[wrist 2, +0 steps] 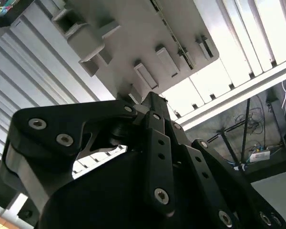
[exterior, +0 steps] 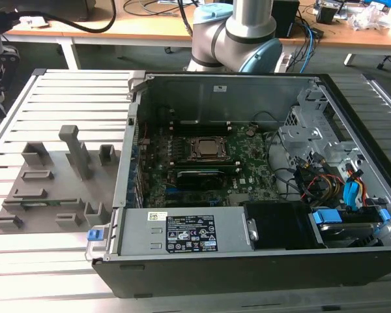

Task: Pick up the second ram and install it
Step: 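Pick up the second ram and move it above second insertion slot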

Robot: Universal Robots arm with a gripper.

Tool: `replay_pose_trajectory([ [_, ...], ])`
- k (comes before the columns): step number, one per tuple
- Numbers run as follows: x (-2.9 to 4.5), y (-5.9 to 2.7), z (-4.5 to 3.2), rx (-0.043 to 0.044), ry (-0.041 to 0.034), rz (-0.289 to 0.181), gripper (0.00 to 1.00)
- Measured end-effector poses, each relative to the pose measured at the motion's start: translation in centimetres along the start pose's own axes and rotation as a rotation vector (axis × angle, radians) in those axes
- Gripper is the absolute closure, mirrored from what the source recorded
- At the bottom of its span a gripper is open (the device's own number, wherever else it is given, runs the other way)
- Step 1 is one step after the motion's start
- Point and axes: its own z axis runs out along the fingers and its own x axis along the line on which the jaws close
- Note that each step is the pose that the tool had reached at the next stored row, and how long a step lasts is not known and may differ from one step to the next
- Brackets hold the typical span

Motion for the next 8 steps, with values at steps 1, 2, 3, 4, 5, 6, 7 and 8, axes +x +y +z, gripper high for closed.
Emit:
replay_pose_trajectory([
  [1,0.0,0.0,0.0,-0.0006,0.0006,-0.023,0.89],
  [2,0.0,0.0,0.0,-0.0013,0.0013,-0.049,0.89],
  [3,0.0,0.0,0.0,-0.002,0.002,-0.076,0.89],
  [4,0.0,0.0,0.0,-0.0024,0.0022,-0.088,0.89],
  [5,0.0,0.0,0.0,-0.0029,0.0027,-0.105,0.89],
  [6,0.0,0.0,0.0,-0.0036,0.0033,-0.133,0.89],
  [7,0.0,0.0,0.0,-0.0045,0.0042,-0.168,0.89],
  [8,0.0,0.0,0.0,-0.0052,0.0048,-0.19,0.89],
])
